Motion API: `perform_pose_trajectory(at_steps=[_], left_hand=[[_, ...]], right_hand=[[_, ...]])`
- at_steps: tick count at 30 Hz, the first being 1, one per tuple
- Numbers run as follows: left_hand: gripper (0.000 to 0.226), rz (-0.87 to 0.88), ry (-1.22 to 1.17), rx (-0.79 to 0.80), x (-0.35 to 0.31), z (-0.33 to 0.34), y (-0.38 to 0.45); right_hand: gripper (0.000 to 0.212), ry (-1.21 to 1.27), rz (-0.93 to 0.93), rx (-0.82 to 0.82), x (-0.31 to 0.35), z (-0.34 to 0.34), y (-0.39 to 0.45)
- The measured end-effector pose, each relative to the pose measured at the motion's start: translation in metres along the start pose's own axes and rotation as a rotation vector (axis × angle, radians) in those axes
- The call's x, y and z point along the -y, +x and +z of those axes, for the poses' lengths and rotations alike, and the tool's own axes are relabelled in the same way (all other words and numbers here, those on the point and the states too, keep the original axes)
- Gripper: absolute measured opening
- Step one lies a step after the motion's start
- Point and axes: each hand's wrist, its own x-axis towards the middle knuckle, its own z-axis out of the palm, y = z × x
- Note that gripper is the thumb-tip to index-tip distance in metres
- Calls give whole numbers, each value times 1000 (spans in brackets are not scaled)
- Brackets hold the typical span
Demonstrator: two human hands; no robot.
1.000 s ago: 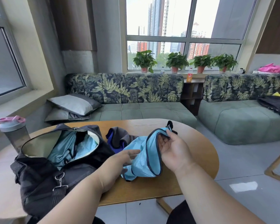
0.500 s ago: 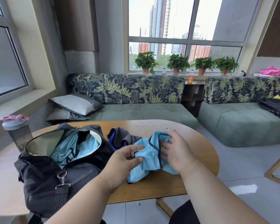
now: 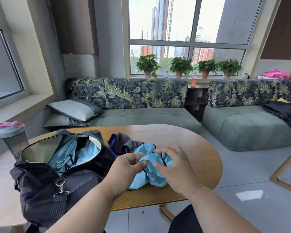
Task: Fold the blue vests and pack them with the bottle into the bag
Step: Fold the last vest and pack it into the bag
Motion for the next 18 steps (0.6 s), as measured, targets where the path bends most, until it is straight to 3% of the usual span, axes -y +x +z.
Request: perform_pose_trajectory(at_steps=[4, 13, 18], left_hand=[[12, 25, 160, 21, -2, 0, -3], [20, 39, 427, -35, 2, -10, -1], [31, 53, 484, -12, 5, -16, -1]], right_hand=[[18, 20, -10, 38, -1, -4, 6], [15, 147, -10, 121, 1, -13, 5], [37, 140, 0, 258, 1, -15, 2]])
